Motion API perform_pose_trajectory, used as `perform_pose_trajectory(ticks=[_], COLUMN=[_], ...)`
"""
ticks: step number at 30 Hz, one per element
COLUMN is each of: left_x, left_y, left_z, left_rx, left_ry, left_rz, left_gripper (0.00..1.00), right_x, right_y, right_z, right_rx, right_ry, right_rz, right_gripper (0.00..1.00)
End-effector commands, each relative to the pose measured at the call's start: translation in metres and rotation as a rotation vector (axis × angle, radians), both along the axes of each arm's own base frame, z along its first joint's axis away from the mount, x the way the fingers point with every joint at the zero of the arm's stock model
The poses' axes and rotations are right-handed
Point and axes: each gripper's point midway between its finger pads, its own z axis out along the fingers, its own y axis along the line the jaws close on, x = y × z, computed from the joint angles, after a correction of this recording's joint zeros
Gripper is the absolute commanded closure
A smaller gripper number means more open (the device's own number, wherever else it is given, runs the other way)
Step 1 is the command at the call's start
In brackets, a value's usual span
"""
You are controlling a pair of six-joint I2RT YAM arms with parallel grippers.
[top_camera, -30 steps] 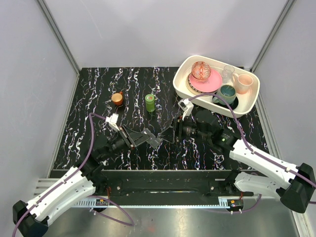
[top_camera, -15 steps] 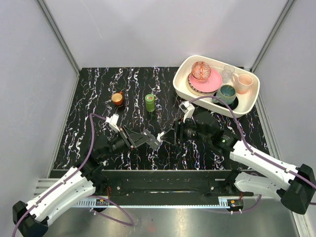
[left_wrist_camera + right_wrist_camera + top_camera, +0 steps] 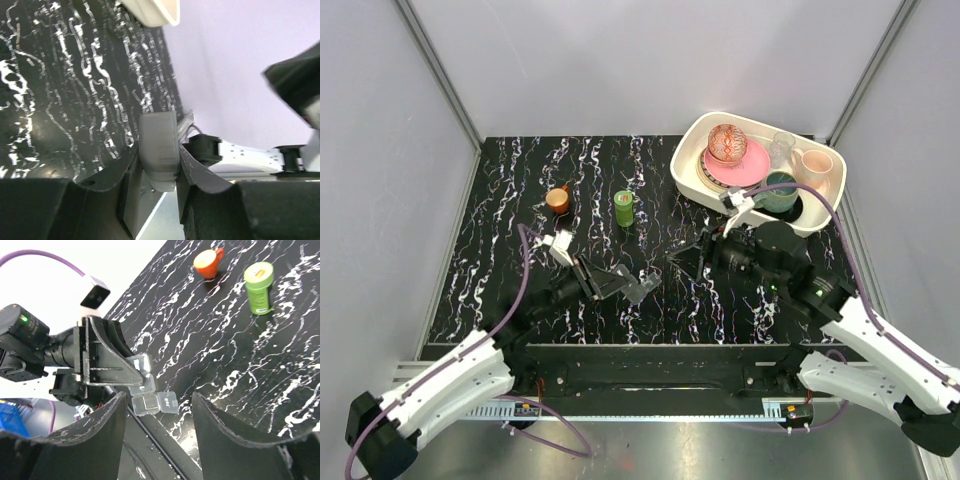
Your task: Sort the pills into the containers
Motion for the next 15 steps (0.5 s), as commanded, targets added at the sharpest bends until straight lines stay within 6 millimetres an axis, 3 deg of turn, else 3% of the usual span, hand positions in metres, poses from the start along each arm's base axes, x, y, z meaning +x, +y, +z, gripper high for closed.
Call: perform_pose_trajectory(ticks=[1,5,12,15], left_x=[0.009,0.020,0.031,0.038], left_y=[-0.012,-0.033,-0.072,-0.083], left_z=[-0.008,-0.039,-0.072,-0.082], left_rx=[0.080,0.165,0.179,0.193], left_ry=[-0.089,-0.057,-0.005,0.007], left_rz=[-0.037,-0.075,-0.138,-0.145], left_gripper=[1.00,1.00,1.00,0.91], right_x=[0.008,0.009,0.006,0.005], right_y=[-0.031,-0.041,-0.045,-0.046], right_z=[0.001,-0.006,-0.024,-0.030], right_rx=[-0.076,-0.091,-0.116,-0.127], right_ry=[-0.049,-0.046,-0.015,-0.008], right_rz=[-0.120,-0.160,-0.170,-0.171], right_gripper=[0.41,0.41,0.41,0.40])
